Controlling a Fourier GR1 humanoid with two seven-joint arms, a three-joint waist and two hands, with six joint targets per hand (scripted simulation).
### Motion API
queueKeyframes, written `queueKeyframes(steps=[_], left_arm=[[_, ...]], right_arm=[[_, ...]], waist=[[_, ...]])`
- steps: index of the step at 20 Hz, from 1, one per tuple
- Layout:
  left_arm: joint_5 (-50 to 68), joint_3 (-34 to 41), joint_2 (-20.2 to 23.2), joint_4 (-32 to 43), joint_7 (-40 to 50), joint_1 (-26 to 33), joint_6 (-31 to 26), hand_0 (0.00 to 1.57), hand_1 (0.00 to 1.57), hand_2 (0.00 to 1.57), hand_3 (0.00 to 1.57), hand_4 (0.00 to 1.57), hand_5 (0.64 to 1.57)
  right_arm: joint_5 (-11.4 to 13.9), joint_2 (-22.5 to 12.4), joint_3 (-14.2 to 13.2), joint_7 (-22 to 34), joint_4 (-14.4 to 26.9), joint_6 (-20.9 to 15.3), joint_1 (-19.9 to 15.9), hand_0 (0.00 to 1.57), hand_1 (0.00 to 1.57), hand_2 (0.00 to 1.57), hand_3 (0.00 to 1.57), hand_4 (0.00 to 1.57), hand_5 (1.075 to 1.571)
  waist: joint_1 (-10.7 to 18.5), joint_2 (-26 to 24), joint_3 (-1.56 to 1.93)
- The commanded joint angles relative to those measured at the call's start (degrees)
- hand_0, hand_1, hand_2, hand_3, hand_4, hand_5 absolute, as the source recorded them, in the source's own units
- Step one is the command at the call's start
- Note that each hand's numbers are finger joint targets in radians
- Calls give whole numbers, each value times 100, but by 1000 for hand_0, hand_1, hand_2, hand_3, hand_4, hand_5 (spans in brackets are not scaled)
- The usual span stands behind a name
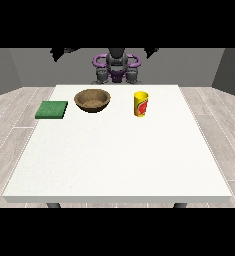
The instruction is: Pick the cup and pour the ball into the bowl, then pick the bowl and place it on the pad
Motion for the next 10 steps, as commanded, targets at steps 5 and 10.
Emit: queueKeyframes(steps=[5, 10], left_arm=[[-8, 806, 302, 1103, -1173, -1044, -279, 0, 0, 0, 0, 0, 1481], [4, 1174, 399, 2021, -2229, -1330, -414, 0, 0, 0, 0, 0, 1464]], right_arm=[[63, -21, -64, -609, 417, 69, -752, 0, 0, 0, 0, 272, 1570], [167, -72, -174, -873, 632, -54, -1168, 0, 0, 0, 0, 181, 1571]], waist=[[-82, 1025, -1], [-135, 1481, -2]])
